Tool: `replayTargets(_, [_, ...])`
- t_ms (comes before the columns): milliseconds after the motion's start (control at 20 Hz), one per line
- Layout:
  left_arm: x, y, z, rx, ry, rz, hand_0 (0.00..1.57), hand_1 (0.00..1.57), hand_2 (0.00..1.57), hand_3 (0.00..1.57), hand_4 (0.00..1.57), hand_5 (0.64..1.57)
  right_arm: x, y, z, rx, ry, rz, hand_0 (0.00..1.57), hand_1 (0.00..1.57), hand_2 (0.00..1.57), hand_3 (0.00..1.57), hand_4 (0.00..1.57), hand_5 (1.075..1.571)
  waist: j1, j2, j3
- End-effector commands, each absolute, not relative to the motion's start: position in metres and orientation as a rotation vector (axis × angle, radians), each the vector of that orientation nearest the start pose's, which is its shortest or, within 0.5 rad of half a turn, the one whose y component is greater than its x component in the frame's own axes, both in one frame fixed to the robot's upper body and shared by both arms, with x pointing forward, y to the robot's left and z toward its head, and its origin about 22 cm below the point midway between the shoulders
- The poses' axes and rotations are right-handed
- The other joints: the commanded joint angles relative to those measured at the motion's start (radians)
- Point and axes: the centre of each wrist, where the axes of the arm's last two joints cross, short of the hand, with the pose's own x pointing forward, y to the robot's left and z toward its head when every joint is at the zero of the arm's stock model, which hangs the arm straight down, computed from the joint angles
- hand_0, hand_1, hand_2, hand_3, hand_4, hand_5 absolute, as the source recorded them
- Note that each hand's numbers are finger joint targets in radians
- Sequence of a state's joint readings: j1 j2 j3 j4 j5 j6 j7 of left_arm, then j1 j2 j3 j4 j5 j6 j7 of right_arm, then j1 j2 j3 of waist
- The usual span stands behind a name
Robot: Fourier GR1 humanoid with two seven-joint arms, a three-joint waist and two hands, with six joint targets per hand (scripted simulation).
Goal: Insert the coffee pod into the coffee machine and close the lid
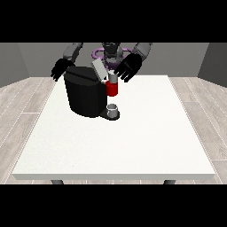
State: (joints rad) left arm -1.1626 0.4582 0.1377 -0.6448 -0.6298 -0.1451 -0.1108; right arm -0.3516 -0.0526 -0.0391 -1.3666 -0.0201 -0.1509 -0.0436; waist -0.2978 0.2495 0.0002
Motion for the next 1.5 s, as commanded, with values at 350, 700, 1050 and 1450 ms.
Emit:
replayTargets(350, [0.462, 0.259, 0.24, 0.711, -1.692, -0.852, 1.18, 1.18, 1.25, 1.18, 0.5, 1.571, 0.318, -0.214, 0.036, -0.059, -1.73, -0.039, 0.0, 0.0, 0.0, 0.0, 0.51, 1.571, -0.004, -0.005, 0.0])
replayTargets(700, [0.461, 0.256, 0.218, 0.688, -1.685, -0.89, 1.2, 1.2, 1.28, 1.21, 0.52, 1.571, 0.312, -0.221, 0.027, -0.069, -1.738, -0.066, 0.0, 0.0, 0.0, 0.0, 0.51, 1.571, 0.022, -0.016, 0.0002])
replayTargets(1050, [0.465, 0.236, 0.233, 0.709, -1.66, -0.905, 1.22, 1.22, 1.27, 1.2, 0.49, 1.571, 0.319, -0.211, 0.033, -0.081, -1.724, -0.081, 0.0, 0.0, 0.0, 0.0, 0.45, 1.571, 0.011, -0.007, 0.0001])
replayTargets(1450, [0.467, 0.238, 0.234, 0.664, -1.641, -0.917, 1.21, 1.21, 1.24, 1.12, 0.46, 1.571, 0.323, -0.218, 0.04, -0.075, -1.711, -0.081, 0.0, 0.0, 0.0, 0.0, 0.43, 1.571, 0.013, 0.011, 0.0002])
